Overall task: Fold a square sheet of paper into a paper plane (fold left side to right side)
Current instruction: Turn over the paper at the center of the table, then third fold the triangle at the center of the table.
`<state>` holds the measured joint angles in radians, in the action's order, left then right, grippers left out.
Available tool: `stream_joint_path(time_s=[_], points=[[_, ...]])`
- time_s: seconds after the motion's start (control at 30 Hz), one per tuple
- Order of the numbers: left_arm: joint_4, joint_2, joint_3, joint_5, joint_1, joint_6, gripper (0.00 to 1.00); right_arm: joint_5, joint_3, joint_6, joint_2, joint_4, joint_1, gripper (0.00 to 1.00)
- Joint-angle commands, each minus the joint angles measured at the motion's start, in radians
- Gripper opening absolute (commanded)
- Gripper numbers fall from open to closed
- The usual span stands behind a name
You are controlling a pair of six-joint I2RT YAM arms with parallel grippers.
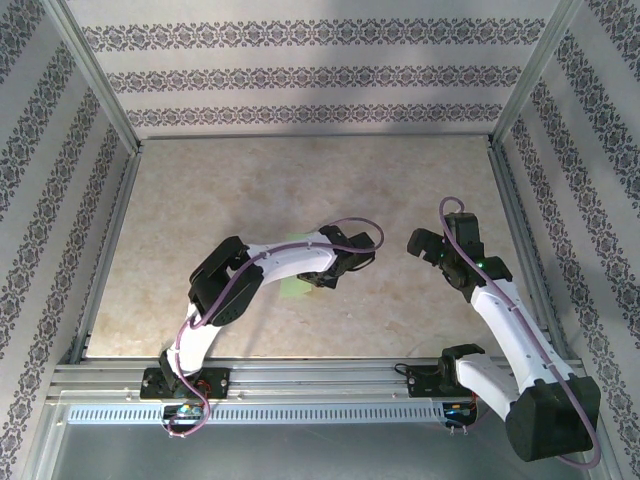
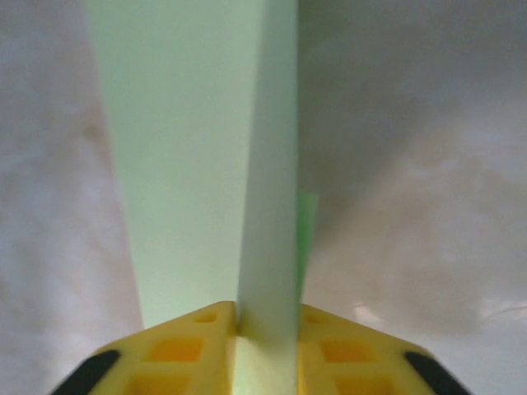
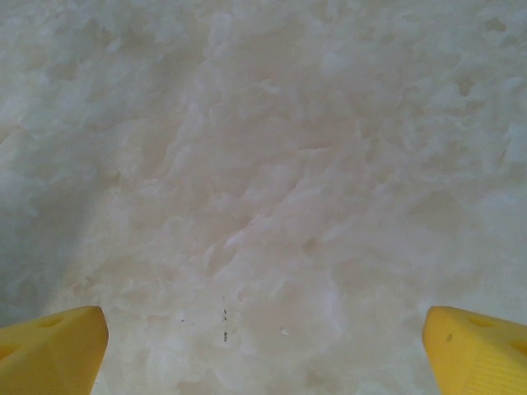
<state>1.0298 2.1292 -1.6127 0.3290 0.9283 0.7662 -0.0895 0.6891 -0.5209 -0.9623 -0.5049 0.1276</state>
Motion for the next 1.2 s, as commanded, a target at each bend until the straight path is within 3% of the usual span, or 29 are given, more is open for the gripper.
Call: stream_joint_path(time_s=[0.0,0.33,0.47,0.57,0.77,1.0,1.17], points=[[-0.097,0.007,-0.024,-0.133,-0.022,0.005,0.32,0.022,-0.025,-0.007,0.0,0.007,-0.01,0.98],[-0.238,-0.068,-0.021,-0.329,-0.058,-0.028,0.55,0.179,-0.004,0.024,-0.07,0.02,-0.014,0.98],[-0.377,-0.196,0.096,-0.406,-0.114,-0.037,0.61,0.318,0.003,0.013,-0.079,0.058,-0.014,0.94],[-0.54,-0.318,0.238,-0.499,-0.175,-0.033,0.65,0.432,0.006,-0.015,-0.094,0.099,-0.015,0.84],[-0.769,-0.527,0.488,-0.615,-0.315,-0.05,0.61,0.623,0.012,-0.129,-0.192,0.216,0.036,0.58],[-1.022,-0.71,0.77,-0.763,-0.479,0.008,0.48,0.645,0.066,-0.249,-0.415,0.398,0.256,0.28],[-1.061,-0.752,0.867,-0.806,-0.535,0.019,0.41,0.634,0.116,-0.312,-0.58,0.508,0.367,0.01]])
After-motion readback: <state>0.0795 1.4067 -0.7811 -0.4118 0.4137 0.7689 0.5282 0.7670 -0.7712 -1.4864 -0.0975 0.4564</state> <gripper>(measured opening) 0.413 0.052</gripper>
